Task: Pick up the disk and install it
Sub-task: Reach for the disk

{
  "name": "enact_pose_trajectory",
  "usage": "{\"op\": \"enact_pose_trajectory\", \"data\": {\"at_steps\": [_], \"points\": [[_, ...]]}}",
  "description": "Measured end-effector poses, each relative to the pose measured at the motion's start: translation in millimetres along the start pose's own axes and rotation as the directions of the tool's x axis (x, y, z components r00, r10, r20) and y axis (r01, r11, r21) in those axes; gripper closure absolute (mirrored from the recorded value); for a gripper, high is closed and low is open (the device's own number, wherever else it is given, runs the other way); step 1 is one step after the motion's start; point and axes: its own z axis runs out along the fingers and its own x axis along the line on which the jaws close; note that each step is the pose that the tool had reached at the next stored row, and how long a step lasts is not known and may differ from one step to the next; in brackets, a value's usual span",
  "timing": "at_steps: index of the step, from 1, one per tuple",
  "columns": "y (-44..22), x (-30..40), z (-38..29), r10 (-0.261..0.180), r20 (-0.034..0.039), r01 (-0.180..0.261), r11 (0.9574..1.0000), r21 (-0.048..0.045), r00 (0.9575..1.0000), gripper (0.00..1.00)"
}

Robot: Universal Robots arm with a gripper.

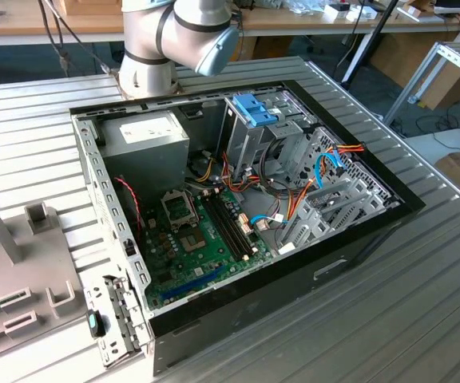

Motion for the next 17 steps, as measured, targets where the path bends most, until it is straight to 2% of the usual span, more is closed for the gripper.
{"op": "enact_pose_trajectory", "data": {"at_steps": [2,8,11,17], "points": [[-0.2,2.8,-0.1,0.0,0.0,0.0,1.0,0.0,1.0,0.89],[-0.3,4.5,-0.1,0.0,0.0001,0.0,1.0,-0.0001,1.0,0.89],[-0.9,11.8,-0.2,0.0,0.0,0.0,1.0,-0.0001,1.0,0.89],[-1.5,20.1,-0.3,0.0,0.0,0.0,1.0,0.0,1.0,0.89]]}}
